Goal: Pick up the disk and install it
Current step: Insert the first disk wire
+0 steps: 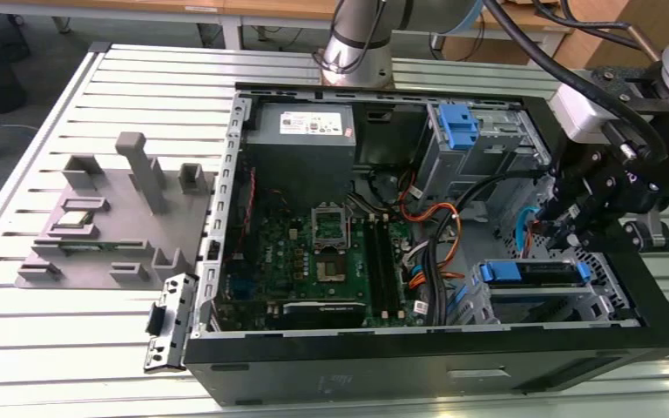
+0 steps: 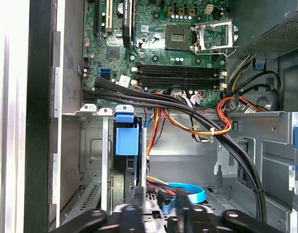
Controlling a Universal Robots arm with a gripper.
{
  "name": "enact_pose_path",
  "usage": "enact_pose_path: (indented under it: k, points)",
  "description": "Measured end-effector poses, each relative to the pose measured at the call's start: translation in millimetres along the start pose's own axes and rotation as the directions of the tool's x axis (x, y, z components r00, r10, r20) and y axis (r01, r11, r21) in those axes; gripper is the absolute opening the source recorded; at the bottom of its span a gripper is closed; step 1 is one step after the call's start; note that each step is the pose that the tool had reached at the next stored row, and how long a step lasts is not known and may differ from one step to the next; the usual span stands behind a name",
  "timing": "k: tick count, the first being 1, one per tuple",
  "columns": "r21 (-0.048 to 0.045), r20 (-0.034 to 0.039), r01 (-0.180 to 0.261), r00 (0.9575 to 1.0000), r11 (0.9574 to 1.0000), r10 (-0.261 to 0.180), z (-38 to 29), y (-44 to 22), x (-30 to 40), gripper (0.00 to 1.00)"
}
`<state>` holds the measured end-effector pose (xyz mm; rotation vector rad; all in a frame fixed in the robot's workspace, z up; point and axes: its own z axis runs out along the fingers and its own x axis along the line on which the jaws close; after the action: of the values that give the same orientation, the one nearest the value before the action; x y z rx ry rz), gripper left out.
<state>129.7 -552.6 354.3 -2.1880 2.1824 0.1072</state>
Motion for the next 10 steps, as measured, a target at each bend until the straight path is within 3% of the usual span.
enact_pose_path:
  k: [1,4,6,10]
  points:
    - [0.0000,0.0000,0.000,1.0000,1.0000,0.000,0.0,0.0,0.0,0.34]
    - [0.0000,0.0000,0.000,1.0000,1.0000,0.000,0.0,0.2,0.0,0.29]
    - [0.0000,0.0000,0.000,1.0000,1.0000,0.000,0.0,0.3,0.0,0.17]
    - [0.0000,0.0000,0.000,1.0000,1.0000,0.000,0.0,0.4,0.1,0.16]
